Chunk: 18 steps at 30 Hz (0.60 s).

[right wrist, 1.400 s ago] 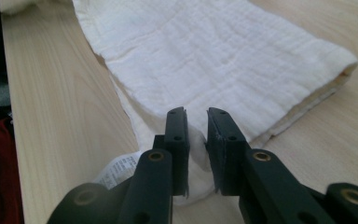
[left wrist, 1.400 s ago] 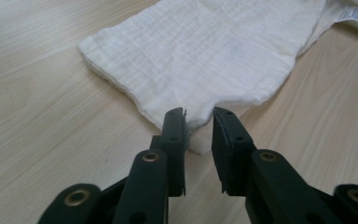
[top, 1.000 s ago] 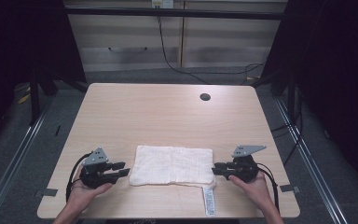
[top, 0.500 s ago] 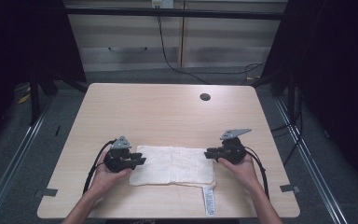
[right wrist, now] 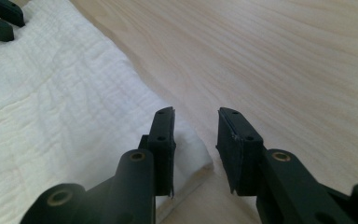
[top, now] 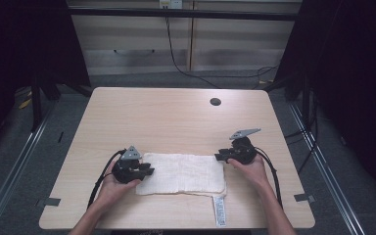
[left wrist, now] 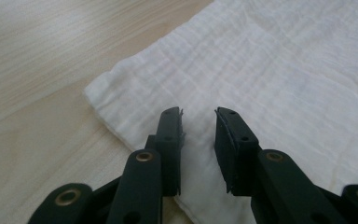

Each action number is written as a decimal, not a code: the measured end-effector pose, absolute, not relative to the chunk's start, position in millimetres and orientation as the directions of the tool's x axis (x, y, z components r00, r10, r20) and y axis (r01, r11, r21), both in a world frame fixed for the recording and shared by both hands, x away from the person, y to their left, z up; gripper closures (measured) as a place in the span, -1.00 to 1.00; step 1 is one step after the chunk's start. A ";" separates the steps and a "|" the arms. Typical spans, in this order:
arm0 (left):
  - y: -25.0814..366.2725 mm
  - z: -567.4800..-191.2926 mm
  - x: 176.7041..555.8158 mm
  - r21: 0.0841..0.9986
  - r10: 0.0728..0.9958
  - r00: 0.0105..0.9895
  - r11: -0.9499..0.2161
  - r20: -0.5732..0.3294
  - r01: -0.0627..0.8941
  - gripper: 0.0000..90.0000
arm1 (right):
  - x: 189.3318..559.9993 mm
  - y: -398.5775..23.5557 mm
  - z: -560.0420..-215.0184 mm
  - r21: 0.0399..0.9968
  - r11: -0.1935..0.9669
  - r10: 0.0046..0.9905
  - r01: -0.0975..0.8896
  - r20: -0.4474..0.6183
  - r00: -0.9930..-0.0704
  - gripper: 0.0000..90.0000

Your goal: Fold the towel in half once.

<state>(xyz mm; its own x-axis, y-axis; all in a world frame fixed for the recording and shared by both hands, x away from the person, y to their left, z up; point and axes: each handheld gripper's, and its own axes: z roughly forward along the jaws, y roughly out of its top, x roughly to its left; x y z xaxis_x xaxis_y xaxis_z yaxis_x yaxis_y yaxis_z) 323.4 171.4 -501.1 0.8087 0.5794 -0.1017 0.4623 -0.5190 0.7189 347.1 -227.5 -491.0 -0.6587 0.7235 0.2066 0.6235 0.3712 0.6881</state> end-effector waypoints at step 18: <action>174.5 -499.5 318.2 0.711 0.573 0.810 -0.518 -0.124 0.475 0.52 | 347.4 -221.2 -503.6 0.684 0.386 0.705 0.619 0.215 -0.676 0.72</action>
<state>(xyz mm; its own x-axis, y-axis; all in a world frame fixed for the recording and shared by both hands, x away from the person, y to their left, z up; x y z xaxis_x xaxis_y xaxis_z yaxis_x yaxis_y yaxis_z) 318.2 174.5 -499.5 0.8099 0.5733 -0.1239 0.4754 -0.5180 0.7111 347.4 -221.2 -503.6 -0.6760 0.7049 0.2149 0.6195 0.3856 0.6838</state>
